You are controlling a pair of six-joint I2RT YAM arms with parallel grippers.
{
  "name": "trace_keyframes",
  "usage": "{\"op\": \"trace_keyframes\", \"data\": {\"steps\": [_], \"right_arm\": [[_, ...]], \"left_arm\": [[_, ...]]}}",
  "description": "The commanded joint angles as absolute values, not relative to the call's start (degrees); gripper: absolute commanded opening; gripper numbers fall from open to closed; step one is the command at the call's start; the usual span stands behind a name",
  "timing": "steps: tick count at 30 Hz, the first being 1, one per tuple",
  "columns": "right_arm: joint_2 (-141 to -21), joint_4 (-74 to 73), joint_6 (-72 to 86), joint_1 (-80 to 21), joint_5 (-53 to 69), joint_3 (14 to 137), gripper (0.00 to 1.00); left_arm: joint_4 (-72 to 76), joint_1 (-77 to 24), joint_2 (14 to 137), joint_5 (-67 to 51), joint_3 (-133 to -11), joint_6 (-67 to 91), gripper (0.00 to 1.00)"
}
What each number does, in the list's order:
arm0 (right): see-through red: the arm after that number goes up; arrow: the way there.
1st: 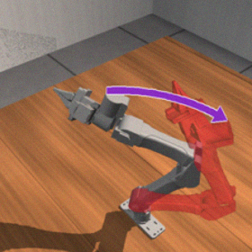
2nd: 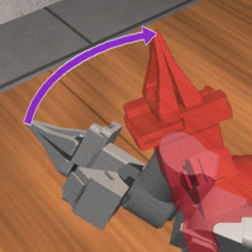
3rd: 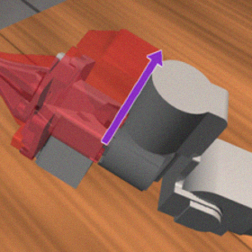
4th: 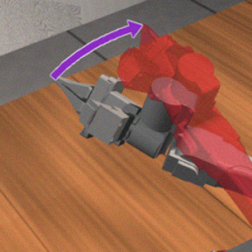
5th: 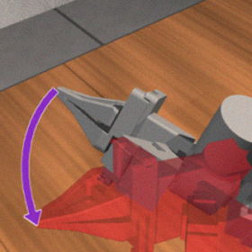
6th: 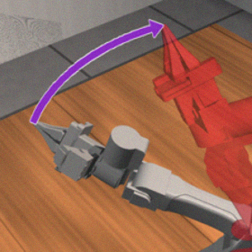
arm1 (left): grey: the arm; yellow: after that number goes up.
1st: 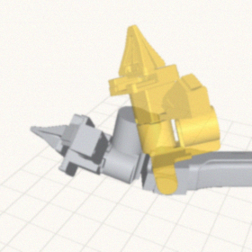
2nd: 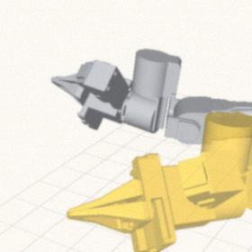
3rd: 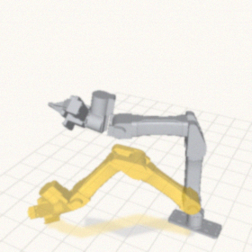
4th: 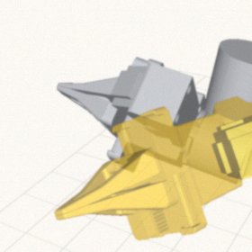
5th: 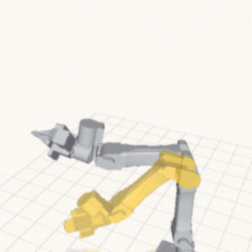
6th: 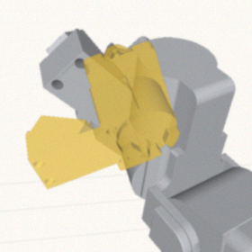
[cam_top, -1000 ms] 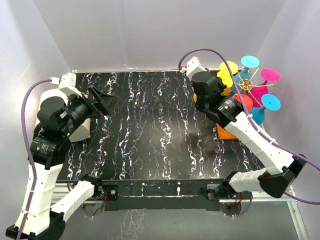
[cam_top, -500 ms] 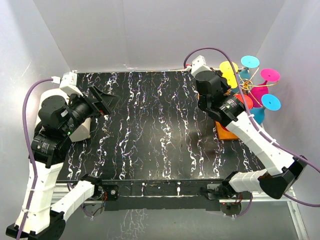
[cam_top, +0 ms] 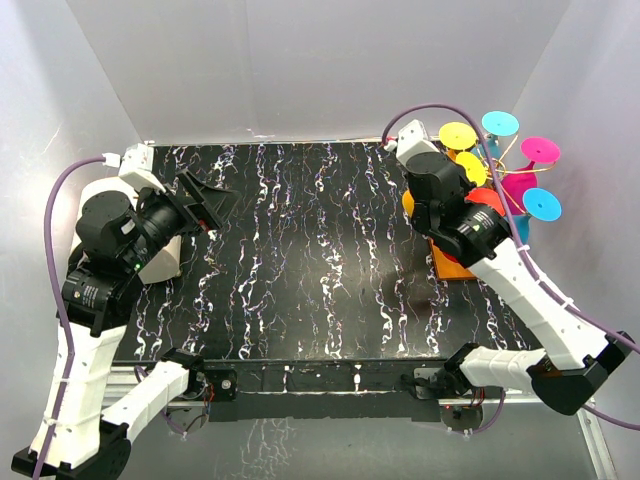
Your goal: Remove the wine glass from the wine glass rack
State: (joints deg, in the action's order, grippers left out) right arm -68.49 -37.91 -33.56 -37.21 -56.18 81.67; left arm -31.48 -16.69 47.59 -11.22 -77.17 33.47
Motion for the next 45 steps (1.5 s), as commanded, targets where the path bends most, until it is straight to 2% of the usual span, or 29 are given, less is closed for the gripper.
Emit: {"op": "trace_keyframes", "data": {"steps": [1, 11, 21, 32, 40, 45], "right_arm": [[-65.4, -38.2, -32.5, -37.2, -53.7, 81.4, 0.00], [-59.1, -39.9, -31.7, -39.1, -40.4, 80.9, 0.00], [-56.6, -38.2, -27.1, -40.1, -20.5, 83.8, 0.00], [-57.9, -30.0, -9.6, -40.1, -7.7, 85.7, 0.00], [-60.8, -26.6, 4.1, -40.1, -6.9, 87.9, 0.00], [-62.4, -21.6, 12.6, -40.1, -2.4, 87.4, 0.00]], "left_arm": [[-30.2, -17.0, 48.0, -12.7, -78.8, 34.0, 0.99], [-31.4, -17.0, 50.4, -14.0, -79.7, 35.3, 0.99], [-32.1, -17.0, 49.7, -14.1, -78.7, 35.9, 0.99], [-31.1, -17.0, 48.1, -15.6, -76.3, 38.0, 0.99], [-29.3, -17.0, 47.3, -18.7, -75.6, 41.4, 0.99], [-24.3, -17.0, 45.7, -23.4, -72.3, 46.5, 0.99]]}}
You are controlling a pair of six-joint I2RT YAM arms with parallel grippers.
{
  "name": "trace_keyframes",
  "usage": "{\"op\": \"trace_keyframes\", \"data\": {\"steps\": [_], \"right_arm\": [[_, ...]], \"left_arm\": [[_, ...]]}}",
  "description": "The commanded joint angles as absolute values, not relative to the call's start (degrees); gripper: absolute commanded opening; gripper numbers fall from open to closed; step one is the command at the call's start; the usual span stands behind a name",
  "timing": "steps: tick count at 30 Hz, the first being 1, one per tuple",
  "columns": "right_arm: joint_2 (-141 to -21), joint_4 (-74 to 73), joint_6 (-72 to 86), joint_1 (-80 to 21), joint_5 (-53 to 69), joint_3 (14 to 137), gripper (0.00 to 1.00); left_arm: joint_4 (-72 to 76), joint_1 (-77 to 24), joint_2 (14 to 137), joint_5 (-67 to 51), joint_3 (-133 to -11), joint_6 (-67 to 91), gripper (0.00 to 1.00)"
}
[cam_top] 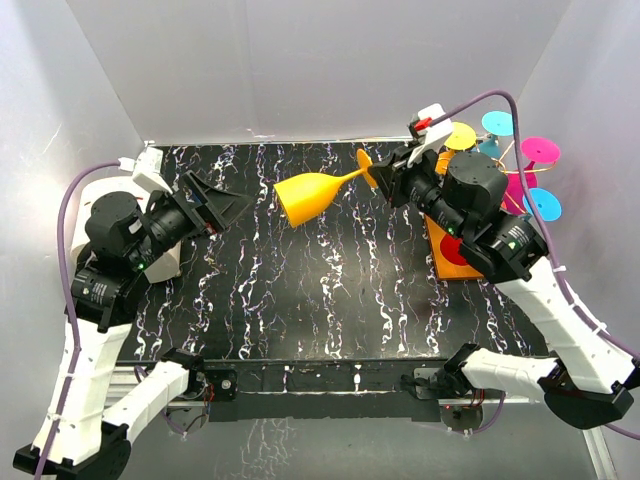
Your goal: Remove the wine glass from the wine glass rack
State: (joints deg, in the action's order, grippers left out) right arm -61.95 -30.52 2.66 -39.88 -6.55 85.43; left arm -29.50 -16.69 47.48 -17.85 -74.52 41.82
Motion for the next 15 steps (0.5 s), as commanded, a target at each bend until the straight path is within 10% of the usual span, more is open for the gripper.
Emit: {"op": "trace_keyframes", "data": {"steps": [1, 15], "right_arm": [[-62.6, -20.3, 14.5, -40.1, -1.6, 86.8, 0.00], [-63.3, -10.4, 24.8, -40.1, 6.5, 81.5, 0.00]], "left_arm": [[-22.9, -17.0, 45.4, -24.6, -71.5, 47.8, 0.99], [-16.2, -17.0, 43.8, -29.1, -68.4, 54.8, 0.82]]}}
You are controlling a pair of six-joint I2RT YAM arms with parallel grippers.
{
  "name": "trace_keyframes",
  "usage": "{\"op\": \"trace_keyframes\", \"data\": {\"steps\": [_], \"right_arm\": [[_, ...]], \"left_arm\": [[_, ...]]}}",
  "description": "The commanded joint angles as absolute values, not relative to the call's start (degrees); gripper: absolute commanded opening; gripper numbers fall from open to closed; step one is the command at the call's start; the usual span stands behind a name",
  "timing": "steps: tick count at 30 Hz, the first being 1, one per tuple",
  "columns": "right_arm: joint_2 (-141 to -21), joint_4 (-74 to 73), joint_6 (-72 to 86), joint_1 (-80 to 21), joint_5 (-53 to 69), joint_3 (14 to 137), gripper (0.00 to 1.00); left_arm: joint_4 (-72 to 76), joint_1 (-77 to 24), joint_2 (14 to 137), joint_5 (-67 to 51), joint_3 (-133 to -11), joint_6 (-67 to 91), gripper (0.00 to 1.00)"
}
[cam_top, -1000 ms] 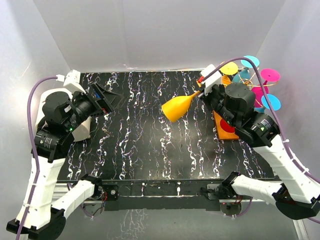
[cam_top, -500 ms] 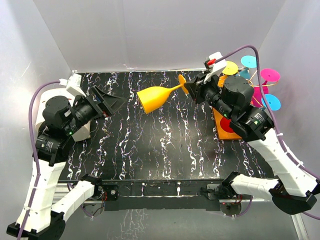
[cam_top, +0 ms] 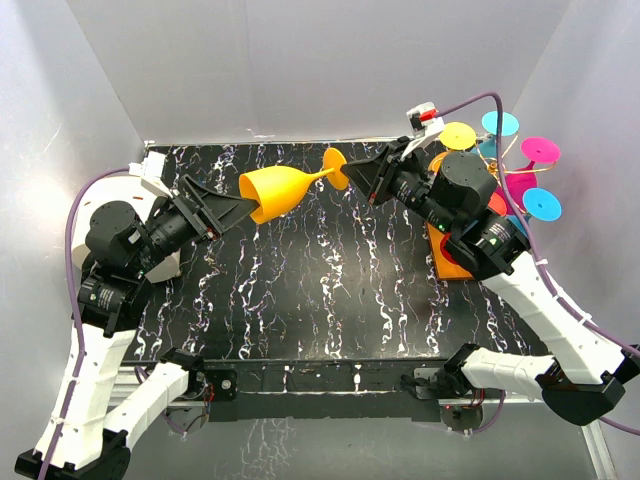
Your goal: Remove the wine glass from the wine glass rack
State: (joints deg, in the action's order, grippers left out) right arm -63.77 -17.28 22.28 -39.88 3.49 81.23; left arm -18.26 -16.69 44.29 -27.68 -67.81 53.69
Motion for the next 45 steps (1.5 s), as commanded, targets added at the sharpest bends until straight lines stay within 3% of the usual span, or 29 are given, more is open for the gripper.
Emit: {"op": "trace_keyframes", "data": {"steps": [1, 19, 22, 24, 29, 34, 40, 45], "right_arm": [[-63.3, -10.1, 25.0, -40.1, 7.2, 81.4, 0.00], [-64.3, -2.6, 26.4, -40.1, 13.3, 76.2, 0.00], [-64.1, -1.2, 26.3, -40.1, 13.7, 75.0, 0.00], [-64.2, -0.9, 26.3, -40.1, 13.4, 74.7, 0.11], [-63.8, 0.4, 26.2, -40.1, 12.6, 73.3, 0.22], [-63.4, -0.3, 26.1, -40.1, 10.0, 73.0, 0.47], [-61.6, -2.0, 24.7, -40.1, 5.4, 72.4, 0.69], [-60.3, -3.9, 22.7, -40.1, 2.7, 73.1, 0.96]], "left_arm": [[-16.2, -17.0, 43.9, -28.8, -68.4, 54.9, 0.78], [-21.0, -17.0, 45.9, -25.5, -69.2, 54.1, 0.00], [-22.6, -17.0, 46.5, -24.4, -70.1, 53.6, 0.00], [-23.9, -17.0, 47.0, -23.8, -70.9, 53.2, 0.00], [-25.3, -17.0, 47.6, -23.0, -72.0, 52.6, 0.00], [-26.5, -17.0, 47.6, -21.7, -72.2, 52.2, 0.00], [-28.9, -17.0, 47.8, -19.6, -72.8, 51.2, 0.00], [-33.1, -17.0, 48.4, -16.7, -73.8, 49.4, 0.00]]}}
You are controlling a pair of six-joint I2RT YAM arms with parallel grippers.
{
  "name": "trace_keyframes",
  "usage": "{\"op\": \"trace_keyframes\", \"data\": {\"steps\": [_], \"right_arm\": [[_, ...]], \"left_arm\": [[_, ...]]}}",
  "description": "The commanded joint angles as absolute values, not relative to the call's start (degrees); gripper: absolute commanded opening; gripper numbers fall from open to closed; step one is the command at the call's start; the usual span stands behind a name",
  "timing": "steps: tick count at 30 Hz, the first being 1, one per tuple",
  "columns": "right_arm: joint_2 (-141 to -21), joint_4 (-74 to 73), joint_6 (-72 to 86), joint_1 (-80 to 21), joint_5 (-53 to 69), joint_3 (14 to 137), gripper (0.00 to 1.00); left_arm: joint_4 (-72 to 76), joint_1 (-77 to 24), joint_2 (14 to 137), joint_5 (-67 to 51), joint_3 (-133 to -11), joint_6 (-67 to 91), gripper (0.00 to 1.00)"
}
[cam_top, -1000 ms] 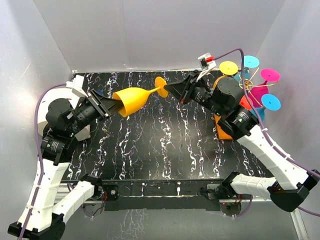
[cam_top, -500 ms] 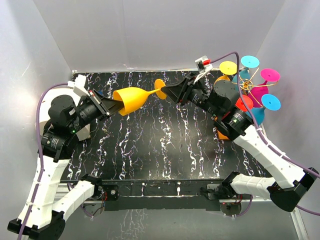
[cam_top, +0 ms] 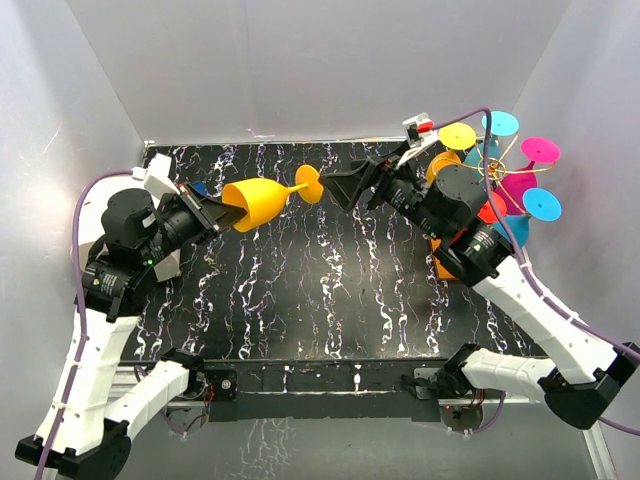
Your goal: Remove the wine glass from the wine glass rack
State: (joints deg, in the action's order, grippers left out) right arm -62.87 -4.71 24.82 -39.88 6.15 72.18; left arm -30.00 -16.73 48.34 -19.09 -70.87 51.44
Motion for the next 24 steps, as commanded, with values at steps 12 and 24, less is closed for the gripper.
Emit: {"op": "trace_keyframes", "data": {"steps": [12, 24], "right_arm": [[-57.1, -9.0, 18.8, -40.1, -4.4, 74.7, 0.98], [-58.1, -19.2, 16.2, -40.1, -11.5, 77.6, 0.98]], "left_arm": [[-44.0, -17.0, 51.1, -8.3, -76.8, 42.6, 0.00], [-59.5, -17.0, 64.2, 9.4, -84.1, 29.6, 0.00]]}}
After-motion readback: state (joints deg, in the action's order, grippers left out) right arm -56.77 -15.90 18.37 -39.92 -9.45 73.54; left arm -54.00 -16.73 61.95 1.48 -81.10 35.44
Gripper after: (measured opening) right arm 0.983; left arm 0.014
